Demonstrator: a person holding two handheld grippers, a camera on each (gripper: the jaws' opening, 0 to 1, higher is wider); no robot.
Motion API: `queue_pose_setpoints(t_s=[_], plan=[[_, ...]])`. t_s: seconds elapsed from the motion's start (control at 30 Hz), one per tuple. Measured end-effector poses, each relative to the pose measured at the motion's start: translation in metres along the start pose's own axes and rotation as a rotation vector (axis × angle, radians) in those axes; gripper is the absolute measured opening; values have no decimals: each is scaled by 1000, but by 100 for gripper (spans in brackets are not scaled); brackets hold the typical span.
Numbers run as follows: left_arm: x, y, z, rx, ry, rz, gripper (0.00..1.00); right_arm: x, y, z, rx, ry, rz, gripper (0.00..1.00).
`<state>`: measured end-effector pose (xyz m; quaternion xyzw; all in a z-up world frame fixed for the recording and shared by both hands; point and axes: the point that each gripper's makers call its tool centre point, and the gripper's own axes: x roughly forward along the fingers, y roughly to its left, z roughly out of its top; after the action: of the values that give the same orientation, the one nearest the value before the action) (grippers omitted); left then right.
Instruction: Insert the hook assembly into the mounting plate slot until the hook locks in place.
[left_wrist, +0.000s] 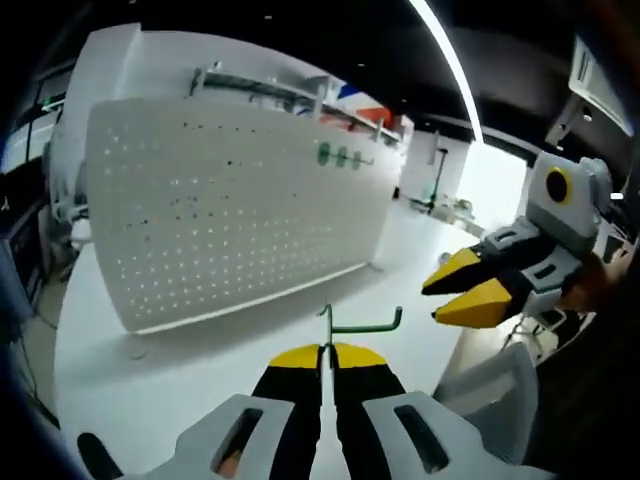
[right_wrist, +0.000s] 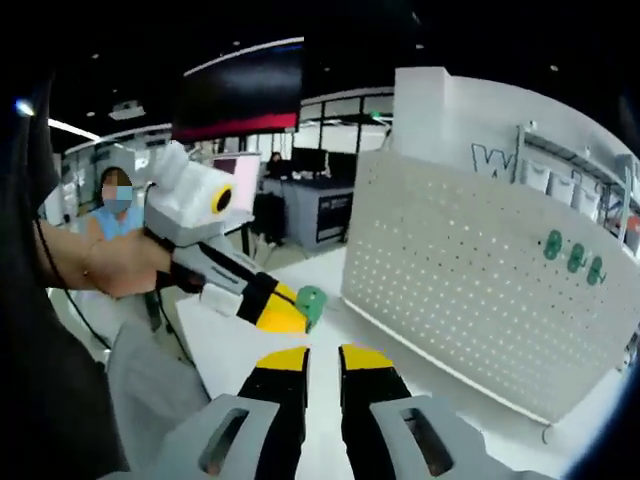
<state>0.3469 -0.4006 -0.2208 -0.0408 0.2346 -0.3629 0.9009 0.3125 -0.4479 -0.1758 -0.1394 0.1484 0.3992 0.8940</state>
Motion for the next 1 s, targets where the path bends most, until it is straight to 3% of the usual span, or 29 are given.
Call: queue_pose_setpoints(t_s=[0.17, 0.3, 0.47, 0.7, 1.0], plan=[[0, -3, 1, -43, -14, -11, 2, -1, 2, 11, 50, -56, -14, 8], [1, -13, 12, -125, -58, -51, 2, 3, 7, 14, 142, -85, -12, 8], [1, -21, 22, -111, -74, -53, 2, 4, 4, 19, 165, -116, -36, 7], [1, -25, 23, -128, -82, -70, 2, -1, -8, 22, 176, -137, -76, 8], [5, -44, 22, -157, -79, -144, 2, 2, -10, 22, 231, -142, -72, 10]])
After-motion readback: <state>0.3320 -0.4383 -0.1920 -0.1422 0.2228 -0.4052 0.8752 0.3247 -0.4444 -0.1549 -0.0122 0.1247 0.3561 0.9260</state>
